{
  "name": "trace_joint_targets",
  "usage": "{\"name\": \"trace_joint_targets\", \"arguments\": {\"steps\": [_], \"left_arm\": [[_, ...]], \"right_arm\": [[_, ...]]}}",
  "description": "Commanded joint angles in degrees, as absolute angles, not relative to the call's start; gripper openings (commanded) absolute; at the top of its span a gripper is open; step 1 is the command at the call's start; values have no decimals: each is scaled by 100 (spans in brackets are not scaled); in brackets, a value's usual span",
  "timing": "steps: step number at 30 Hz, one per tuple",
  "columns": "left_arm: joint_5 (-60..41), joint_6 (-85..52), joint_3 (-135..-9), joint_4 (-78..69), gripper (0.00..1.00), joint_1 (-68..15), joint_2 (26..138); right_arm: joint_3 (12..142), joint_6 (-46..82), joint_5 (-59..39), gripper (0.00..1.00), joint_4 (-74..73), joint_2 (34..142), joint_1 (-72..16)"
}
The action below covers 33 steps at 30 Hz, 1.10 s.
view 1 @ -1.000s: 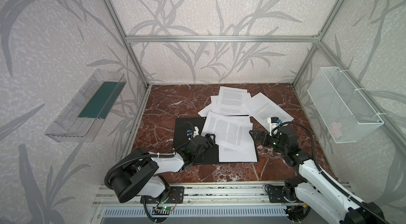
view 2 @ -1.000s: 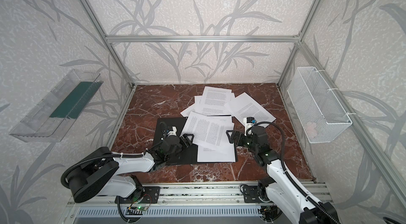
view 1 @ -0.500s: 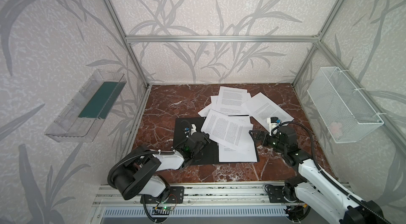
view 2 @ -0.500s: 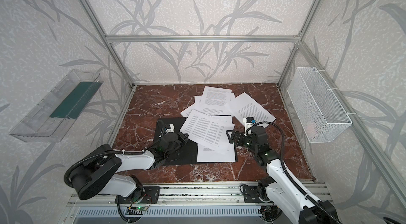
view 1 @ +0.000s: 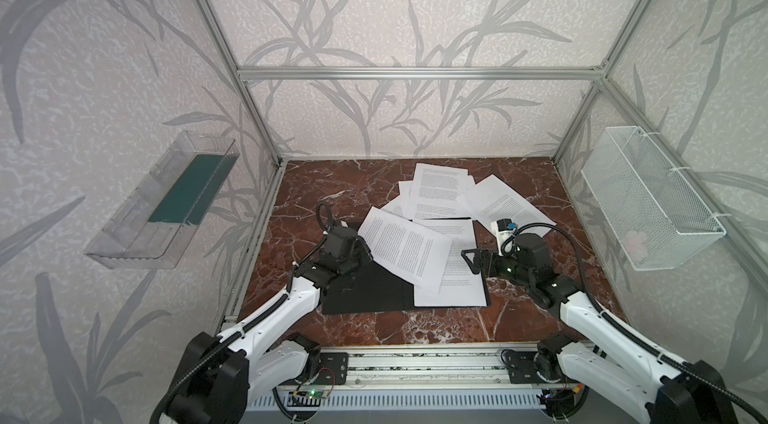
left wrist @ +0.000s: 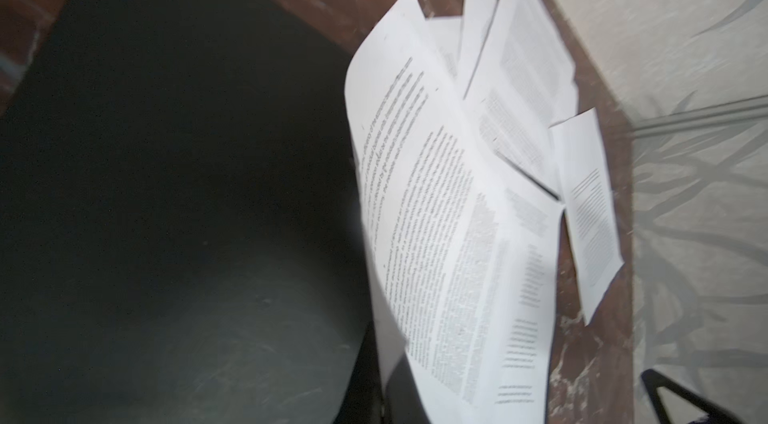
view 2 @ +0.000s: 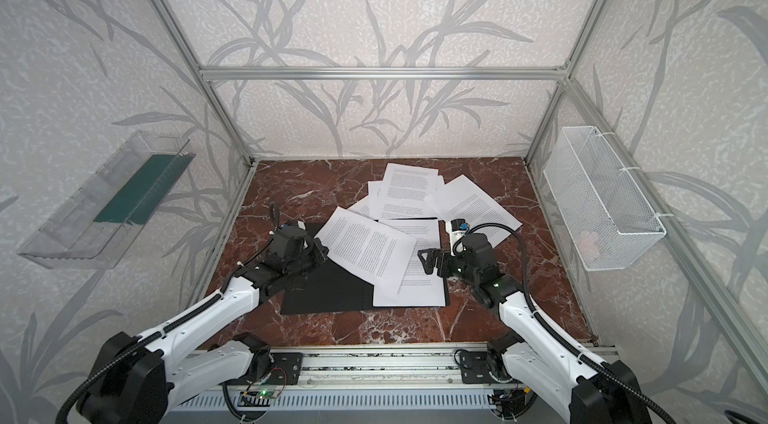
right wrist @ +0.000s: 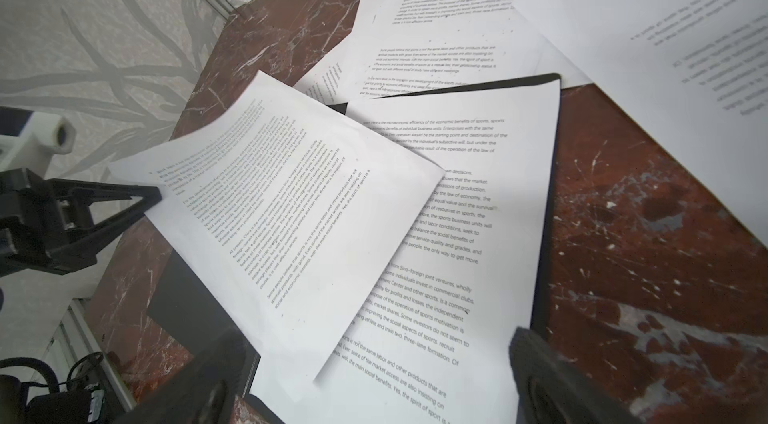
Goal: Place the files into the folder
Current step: 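Hold the sheet with the left gripper while the right reaches its far edge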
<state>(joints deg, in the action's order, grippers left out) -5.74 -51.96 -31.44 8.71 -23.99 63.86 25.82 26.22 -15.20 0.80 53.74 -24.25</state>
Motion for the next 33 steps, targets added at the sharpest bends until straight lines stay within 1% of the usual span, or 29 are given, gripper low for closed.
{"name": "trace_joint_targets", "arguments": {"steps": [1, 5, 10, 16, 18, 21, 25, 27, 31, 33], "left_arm": [[-1283, -4370, -3463, 1372, 0, -2219, 6980], [-1153, -3631, -4134, 1915, 0, -2191, 7723], [-1129, -3184, -4378, 1691, 0, -2197, 8001], [-1029, -2858, -4309, 1123, 0, -2206, 8187], [-1043, -2900, -4149, 724, 0, -2204, 8297], [-1166, -2905, -3994, 356, 0, -2206, 8419], [-1156, -2916, -3768, 32, 0, -2204, 8306], [-1006, -2925, -3677, 25, 0, -2204, 8204], [-814, -2889, -3625, 24, 0, -2208, 8147], [-780, -2858, -3686, 132, 0, -2214, 8173]], "right_arm": [[2914, 2370, -1195, 99, 321, 5616, -2713], [3239, 2264, -998, 99, 520, 6008, -2993], [3812, 2097, -1062, 99, 738, 6718, -3080], [4752, 1807, -1336, 99, 1014, 7827, -3080], [5096, 1720, -1491, 99, 1064, 8236, -3042], [5578, 1615, -1986, 99, 1091, 8850, -2935], [6254, 1378, -2399, 100, 1469, 9626, -2910], [6516, 1255, -2409, 100, 1721, 10008, -2909], [6599, 1212, -2432, 99, 1535, 10430, -2901], [6644, 1239, -2593, 97, 1423, 10595, -2900]]}}
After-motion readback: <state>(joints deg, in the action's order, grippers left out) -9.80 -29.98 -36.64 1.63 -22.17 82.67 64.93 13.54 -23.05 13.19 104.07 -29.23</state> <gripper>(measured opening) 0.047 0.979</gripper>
